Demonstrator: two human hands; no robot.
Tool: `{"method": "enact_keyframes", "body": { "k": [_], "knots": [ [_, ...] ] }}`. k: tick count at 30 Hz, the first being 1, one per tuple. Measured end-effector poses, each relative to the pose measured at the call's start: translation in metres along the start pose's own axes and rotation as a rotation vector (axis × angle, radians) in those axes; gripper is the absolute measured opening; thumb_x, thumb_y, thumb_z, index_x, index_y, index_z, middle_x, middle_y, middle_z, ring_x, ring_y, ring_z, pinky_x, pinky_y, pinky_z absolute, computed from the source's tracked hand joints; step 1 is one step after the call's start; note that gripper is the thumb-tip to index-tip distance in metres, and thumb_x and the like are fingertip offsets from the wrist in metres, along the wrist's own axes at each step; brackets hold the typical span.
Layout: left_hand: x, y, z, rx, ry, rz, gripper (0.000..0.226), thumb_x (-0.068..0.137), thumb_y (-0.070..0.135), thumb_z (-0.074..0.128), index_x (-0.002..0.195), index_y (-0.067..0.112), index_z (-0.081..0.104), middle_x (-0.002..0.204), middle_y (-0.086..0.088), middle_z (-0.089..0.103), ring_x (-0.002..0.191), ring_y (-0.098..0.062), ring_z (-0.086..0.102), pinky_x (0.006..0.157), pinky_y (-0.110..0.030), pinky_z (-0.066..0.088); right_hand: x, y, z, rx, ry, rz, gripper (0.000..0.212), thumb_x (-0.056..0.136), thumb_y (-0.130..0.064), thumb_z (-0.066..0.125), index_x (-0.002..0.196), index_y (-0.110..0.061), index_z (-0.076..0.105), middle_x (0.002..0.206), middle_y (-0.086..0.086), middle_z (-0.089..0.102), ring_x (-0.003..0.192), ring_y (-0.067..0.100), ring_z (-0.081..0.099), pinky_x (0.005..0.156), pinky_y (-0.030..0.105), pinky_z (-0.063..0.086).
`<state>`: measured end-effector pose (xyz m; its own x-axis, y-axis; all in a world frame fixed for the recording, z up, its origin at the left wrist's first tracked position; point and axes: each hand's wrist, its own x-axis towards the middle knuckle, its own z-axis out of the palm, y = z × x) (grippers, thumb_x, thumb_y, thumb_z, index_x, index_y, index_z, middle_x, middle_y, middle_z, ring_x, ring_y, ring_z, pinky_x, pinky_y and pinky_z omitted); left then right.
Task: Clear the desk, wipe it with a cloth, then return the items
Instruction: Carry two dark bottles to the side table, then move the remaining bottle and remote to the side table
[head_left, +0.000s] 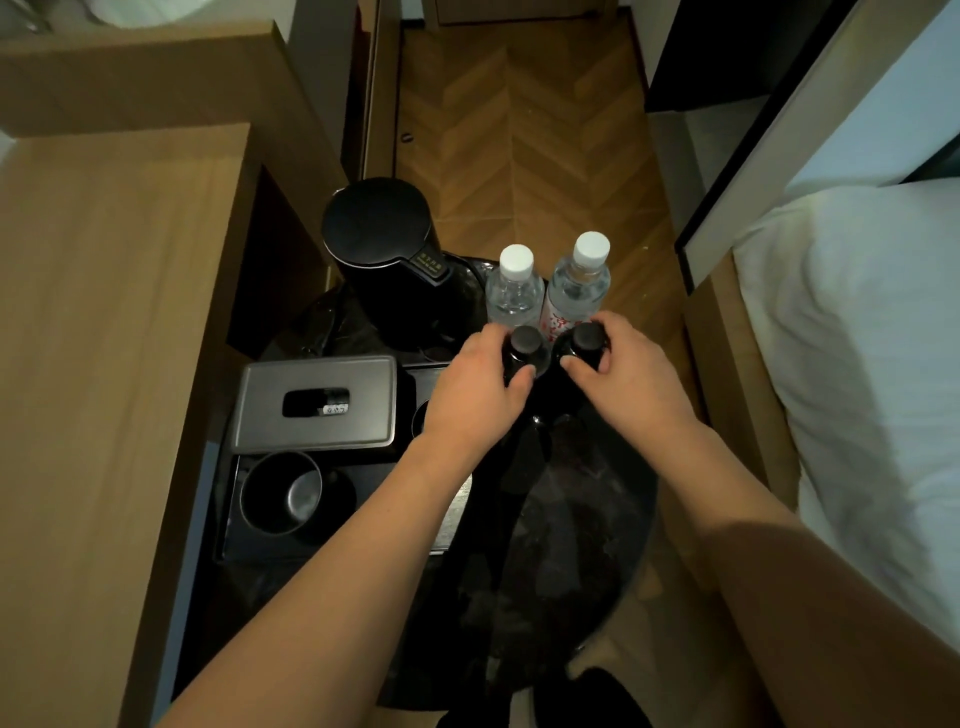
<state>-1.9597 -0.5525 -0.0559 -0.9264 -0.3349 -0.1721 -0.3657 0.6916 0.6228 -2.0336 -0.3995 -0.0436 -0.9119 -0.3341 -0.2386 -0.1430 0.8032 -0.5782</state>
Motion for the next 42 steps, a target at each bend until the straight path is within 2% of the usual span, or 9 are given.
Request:
{"method": "enact_keyframes", "body": {
  "k": [6,11,17,22,25,27,32,36,42],
  "knots": [
    [-0.028,-0.016,-0.024,0.024,0.149,-0.065,0.045,0.095,0.03,0.063,0.135,0.014,0.052,0.128,-0.004,0.057,0.115,-0.021,0.057,0.093,-0.035,0.048,-0.046,-0.028,0.014,-0.063,0.03,-0.239,0.048,0.094,-0.036,0.057,0.139,-0.023,0.045,0.105,-0.001,0.059,0.089,0.017,0.06,0.072,0.039,0.054],
    [-0.081,-0.034,-0.053,0.099,0.378,-0.131,0.036,0.097,0.022,0.06,0.13,0.008,0.055,0.127,-0.006,0.058,0.119,-0.022,0.054,0.098,-0.032,0.042,-0.064,-0.055,0.036,0.019,-0.11,-0.442,0.047,0.095,-0.031,0.059,0.138,-0.018,0.047,0.133,-0.001,0.053,0.124,0.016,0.05,0.099,0.032,0.045],
    [-0.166,-0.061,-0.075,0.161,0.637,-0.331,0.031,0.097,0.015,0.057,0.127,0.007,0.057,0.129,-0.007,0.058,0.122,-0.021,0.052,0.108,-0.032,0.039,-0.089,-0.109,0.06,0.024,-0.258,-0.754,0.049,0.093,-0.022,0.062,0.138,-0.015,0.047,0.141,0.001,0.048,0.133,0.016,0.04,0.111,0.027,0.03],
    [-0.261,-0.088,-0.089,0.179,0.802,-0.564,0.031,0.1,0.019,0.052,0.129,0.01,0.057,0.13,-0.004,0.058,0.122,-0.017,0.052,0.108,-0.035,0.042,-0.143,-0.157,0.098,-0.024,-0.421,-0.991,0.053,0.094,-0.022,0.061,0.143,-0.015,0.042,0.144,0.001,0.046,0.136,0.015,0.038,0.114,0.028,0.029],
    [-0.327,-0.1,-0.095,0.159,0.899,-0.758,0.033,0.102,0.022,0.05,0.133,0.012,0.054,0.133,-0.002,0.056,0.125,-0.014,0.05,0.107,-0.026,0.038,-0.19,-0.183,0.124,-0.053,-0.539,-1.145,0.052,0.095,-0.022,0.06,0.143,-0.014,0.043,0.145,0.003,0.046,0.137,0.016,0.036,0.113,0.023,0.024],
    [-0.375,-0.103,-0.095,0.152,0.97,-0.879,0.034,0.102,0.02,0.051,0.135,0.012,0.054,0.135,-0.002,0.055,0.127,-0.013,0.048,0.107,-0.022,0.034,-0.227,-0.198,0.142,-0.082,-0.618,-1.25,0.052,0.095,-0.023,0.058,0.144,-0.013,0.042,0.145,0.004,0.046,0.138,0.018,0.036,0.115,0.029,0.026],
    [-0.498,-0.105,-0.075,0.151,1.14,-1.2,0.037,0.102,0.022,0.052,0.138,0.016,0.052,0.143,-0.003,0.051,0.134,-0.017,0.047,0.114,-0.036,0.04,-0.334,-0.22,0.175,-0.139,-0.812,-1.477,0.054,0.098,-0.027,0.056,0.147,-0.017,0.038,0.147,0.0,0.043,0.138,0.013,0.032,0.109,0.017,0.016],
    [-0.588,-0.095,-0.051,0.163,1.253,-1.372,0.035,0.1,0.02,0.053,0.134,0.011,0.055,0.137,-0.007,0.055,0.13,-0.02,0.051,0.11,-0.042,0.045,-0.42,-0.221,0.194,-0.181,-0.963,-1.638,0.054,0.097,-0.026,0.056,0.147,-0.017,0.037,0.147,0.001,0.043,0.137,0.014,0.035,0.108,0.018,0.019],
    [-0.7,-0.063,-0.007,0.149,1.37,-1.562,0.036,0.1,0.019,0.054,0.135,0.013,0.053,0.135,-0.004,0.055,0.127,-0.015,0.05,0.111,-0.034,0.041,-0.542,-0.2,0.206,-0.22,-1.119,-1.813,0.054,0.096,-0.027,0.058,0.146,-0.019,0.039,0.149,0.0,0.04,0.139,0.014,0.035,0.116,0.03,0.03]
  ]
}}
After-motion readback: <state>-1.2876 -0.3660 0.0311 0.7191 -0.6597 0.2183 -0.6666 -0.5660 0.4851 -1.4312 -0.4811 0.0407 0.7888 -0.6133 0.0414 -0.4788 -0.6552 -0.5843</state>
